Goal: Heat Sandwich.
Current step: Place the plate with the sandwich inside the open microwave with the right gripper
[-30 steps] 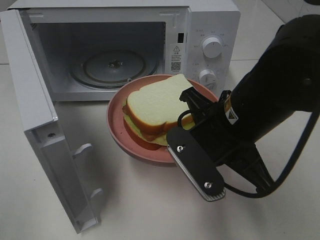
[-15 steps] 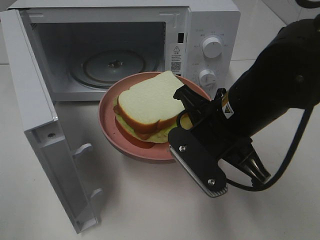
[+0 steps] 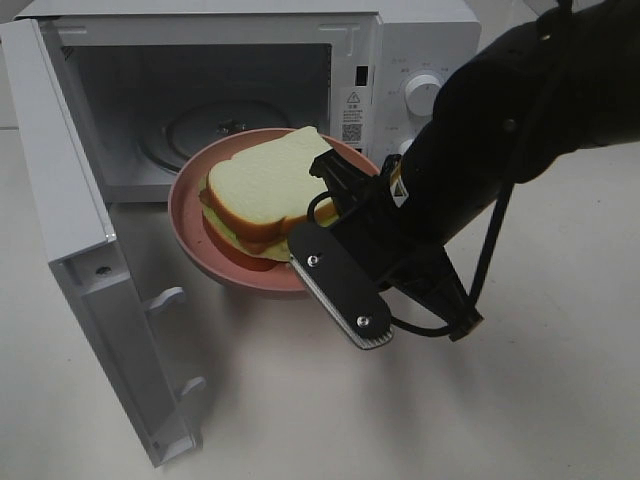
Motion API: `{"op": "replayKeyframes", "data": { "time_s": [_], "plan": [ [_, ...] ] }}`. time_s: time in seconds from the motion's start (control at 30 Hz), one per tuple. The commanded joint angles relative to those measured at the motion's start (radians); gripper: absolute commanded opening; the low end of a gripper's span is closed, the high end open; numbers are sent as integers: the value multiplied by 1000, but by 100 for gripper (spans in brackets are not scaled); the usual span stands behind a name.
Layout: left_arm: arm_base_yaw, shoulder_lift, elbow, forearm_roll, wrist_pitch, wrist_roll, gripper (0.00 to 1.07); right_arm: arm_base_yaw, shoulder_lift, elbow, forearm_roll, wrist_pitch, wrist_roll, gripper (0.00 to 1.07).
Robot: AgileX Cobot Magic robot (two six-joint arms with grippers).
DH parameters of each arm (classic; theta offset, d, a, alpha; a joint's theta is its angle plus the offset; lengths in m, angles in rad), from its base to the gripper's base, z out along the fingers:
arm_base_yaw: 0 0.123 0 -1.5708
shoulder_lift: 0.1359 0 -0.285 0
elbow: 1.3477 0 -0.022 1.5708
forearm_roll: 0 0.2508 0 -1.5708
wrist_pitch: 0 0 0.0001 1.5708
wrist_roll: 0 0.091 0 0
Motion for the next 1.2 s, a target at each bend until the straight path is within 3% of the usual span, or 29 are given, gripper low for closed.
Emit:
{"op": "replayKeyframes", "data": {
  "time_s": [0.03,1.2],
  "plan": [
    [0,-27,2,-4,-8,0,100,-3,21,-40,6,-17,-7,0],
    [0,-27,2,-4,-8,0,100,-3,269,-392,9,151,1,0]
  ]
}}
